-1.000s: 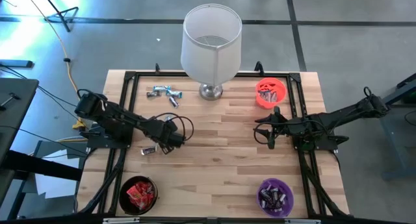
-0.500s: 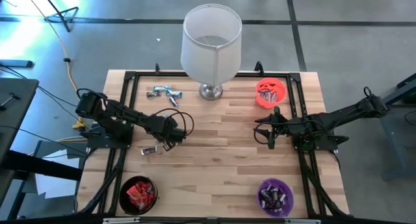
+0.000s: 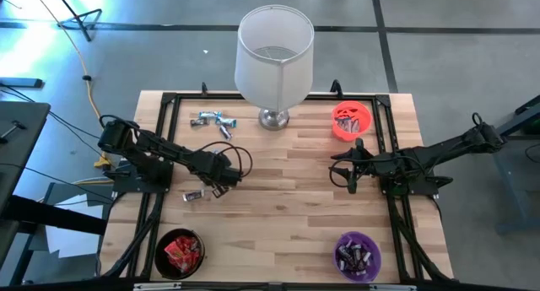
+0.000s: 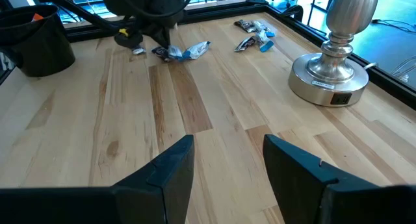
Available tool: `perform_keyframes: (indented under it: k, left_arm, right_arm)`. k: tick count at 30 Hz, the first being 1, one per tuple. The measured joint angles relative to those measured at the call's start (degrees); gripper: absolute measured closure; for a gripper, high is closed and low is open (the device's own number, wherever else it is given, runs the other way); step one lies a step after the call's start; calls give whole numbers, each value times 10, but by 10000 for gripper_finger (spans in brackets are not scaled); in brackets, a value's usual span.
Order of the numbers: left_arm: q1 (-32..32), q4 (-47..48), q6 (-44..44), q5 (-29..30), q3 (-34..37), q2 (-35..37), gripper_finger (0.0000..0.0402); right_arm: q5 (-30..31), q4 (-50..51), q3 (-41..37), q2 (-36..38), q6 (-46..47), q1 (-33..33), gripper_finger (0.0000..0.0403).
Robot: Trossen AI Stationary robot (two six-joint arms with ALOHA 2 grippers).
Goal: Sort candy
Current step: Put the white chocolate bar into the orange bucket
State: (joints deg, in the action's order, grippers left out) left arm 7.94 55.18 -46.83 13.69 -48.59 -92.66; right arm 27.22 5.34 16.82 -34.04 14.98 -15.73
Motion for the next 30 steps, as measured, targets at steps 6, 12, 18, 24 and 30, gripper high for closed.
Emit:
perform_keyframes:
  k: [6,12,18,24,30]
  left_arm:
    - [0,0,5,1,-19,0,392]
    - [0,-47,-9,-22,-19,0,391]
    - [-2,-72,-11,-22,-19,0,379]
    - [-4,-75,-5,-22,-19,0,342]
    - [-5,-83,9,-7,-19,0,314]
  right_arm:
    - [0,0,0,0,0,0,222]
    - [0,0,0,0,0,0,222]
    - [0,0,0,0,0,0,222]
    - [0,0,0,0,0,0,222]
    - [0,0,0,0,0,0,222]
